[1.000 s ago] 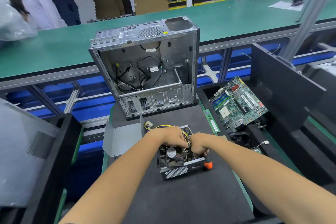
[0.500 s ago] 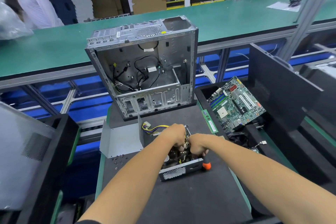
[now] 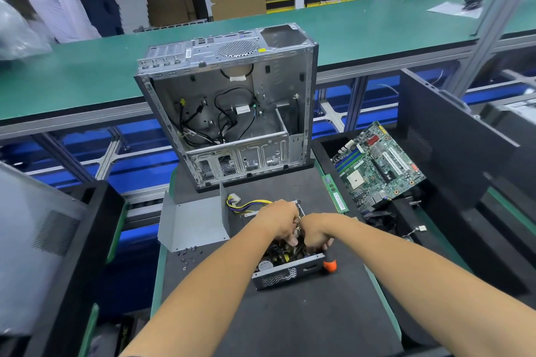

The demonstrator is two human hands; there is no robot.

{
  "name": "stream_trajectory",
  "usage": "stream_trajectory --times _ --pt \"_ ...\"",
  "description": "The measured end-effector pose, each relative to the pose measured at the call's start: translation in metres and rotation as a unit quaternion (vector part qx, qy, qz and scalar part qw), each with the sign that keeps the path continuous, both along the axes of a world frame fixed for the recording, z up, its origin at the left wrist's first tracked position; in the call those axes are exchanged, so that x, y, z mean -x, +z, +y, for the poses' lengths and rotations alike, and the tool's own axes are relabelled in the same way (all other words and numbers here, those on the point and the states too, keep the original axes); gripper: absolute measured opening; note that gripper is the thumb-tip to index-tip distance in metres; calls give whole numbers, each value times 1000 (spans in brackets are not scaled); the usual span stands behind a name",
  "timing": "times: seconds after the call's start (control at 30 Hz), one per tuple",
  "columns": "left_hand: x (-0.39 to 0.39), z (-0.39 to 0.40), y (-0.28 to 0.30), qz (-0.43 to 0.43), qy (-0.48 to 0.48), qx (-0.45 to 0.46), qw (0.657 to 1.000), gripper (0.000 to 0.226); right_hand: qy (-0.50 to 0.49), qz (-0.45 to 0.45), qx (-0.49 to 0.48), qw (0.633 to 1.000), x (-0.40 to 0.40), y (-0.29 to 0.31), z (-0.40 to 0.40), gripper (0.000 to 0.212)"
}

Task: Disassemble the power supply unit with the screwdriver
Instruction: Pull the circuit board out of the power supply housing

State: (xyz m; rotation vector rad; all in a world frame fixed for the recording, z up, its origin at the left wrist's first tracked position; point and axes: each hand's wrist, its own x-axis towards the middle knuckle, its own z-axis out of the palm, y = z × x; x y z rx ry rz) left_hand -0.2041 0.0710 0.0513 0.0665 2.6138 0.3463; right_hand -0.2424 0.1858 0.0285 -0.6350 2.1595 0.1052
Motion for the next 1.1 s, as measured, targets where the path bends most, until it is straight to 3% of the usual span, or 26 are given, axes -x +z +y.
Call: stream_trajectory --times 0.43,0.57,0.83,1.1 --pt "2 2 -1 -12 -11 19 1000 26 -55 -49 61 995 7 4 3 14" --pt "4 -1 -5 -10 -17 9 1000 17 -51 -92 23 994 10 11 10 20" --pt "1 -7 -7 -12 -57 9 998 27 -5 -33 60 998 11 23 4 20" --pt "-10 -38 10 -8 -21 -90 996 26 84 15 99 991 9 43 -22 16"
